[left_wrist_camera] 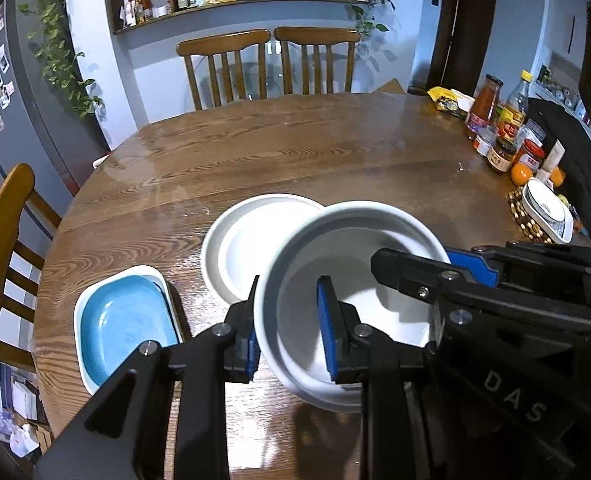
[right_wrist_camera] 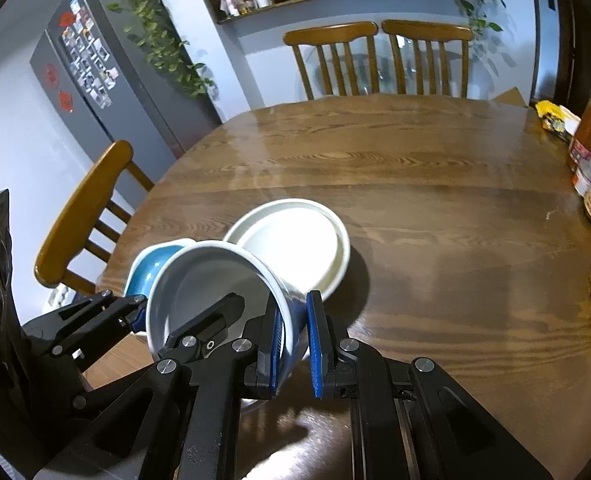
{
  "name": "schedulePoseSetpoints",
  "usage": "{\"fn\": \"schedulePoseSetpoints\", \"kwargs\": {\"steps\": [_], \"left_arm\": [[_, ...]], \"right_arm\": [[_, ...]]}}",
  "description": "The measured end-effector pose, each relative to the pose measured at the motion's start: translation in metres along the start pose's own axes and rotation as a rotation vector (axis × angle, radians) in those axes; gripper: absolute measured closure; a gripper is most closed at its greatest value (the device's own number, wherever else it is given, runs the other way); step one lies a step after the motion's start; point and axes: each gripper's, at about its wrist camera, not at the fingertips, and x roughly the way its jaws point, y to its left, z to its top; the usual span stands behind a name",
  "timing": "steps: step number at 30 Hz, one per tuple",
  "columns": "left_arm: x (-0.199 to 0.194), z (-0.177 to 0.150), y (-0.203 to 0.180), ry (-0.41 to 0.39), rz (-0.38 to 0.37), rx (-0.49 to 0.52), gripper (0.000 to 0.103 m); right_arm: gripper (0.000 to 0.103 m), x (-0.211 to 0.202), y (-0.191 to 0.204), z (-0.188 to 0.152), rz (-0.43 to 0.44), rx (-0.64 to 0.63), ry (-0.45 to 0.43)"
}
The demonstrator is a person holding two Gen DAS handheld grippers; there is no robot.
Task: Organize plates and bowls
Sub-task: 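Lower the ramekin into the nested white bowls with the right tool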
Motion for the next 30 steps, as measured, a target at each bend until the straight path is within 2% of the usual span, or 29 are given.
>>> {"fn": "schedulePoseSetpoints", "kwargs": {"steps": [16, 21, 30], "left_arm": [[0.024, 0.042, 0.032, 0.022, -0.026, -0.03, 0.081], [0.053, 0.047, 0.043, 0.096, -0.05, -0.064, 0.081], [0.095, 0.037, 0.047, 0.215, -0.057, -0.09, 0.082]], "right_arm": [[0.09, 0.024, 0.017, 0.049, -0.025, -0.03, 0.002], [0.089, 0.049, 0.012, 0.06, -0.036, -0.019, 0.056], [0.089, 0.097, -0.006, 0.051, -0.019, 0.035, 0.182]]}}
